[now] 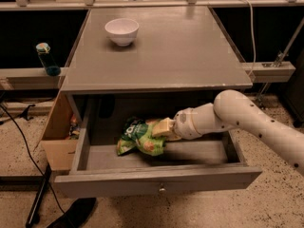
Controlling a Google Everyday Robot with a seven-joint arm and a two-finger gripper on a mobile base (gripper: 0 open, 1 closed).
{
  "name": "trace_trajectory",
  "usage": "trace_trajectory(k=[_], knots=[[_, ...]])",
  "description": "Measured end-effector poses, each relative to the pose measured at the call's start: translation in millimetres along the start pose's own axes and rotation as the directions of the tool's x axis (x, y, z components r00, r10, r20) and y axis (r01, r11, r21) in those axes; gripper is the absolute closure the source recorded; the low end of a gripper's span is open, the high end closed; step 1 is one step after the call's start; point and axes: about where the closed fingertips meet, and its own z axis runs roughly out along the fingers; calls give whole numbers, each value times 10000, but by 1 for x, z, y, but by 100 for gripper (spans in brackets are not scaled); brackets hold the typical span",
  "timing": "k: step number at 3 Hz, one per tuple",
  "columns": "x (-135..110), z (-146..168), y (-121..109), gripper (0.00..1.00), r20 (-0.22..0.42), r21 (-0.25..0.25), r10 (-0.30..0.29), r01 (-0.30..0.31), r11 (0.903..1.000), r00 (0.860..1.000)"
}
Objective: Place green rice chip bag into top drawer
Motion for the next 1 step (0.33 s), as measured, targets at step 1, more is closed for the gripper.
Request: trace_trajectory(k=[1], knots=[[0,0,0,74,0,0,0,0,10000,10000]])
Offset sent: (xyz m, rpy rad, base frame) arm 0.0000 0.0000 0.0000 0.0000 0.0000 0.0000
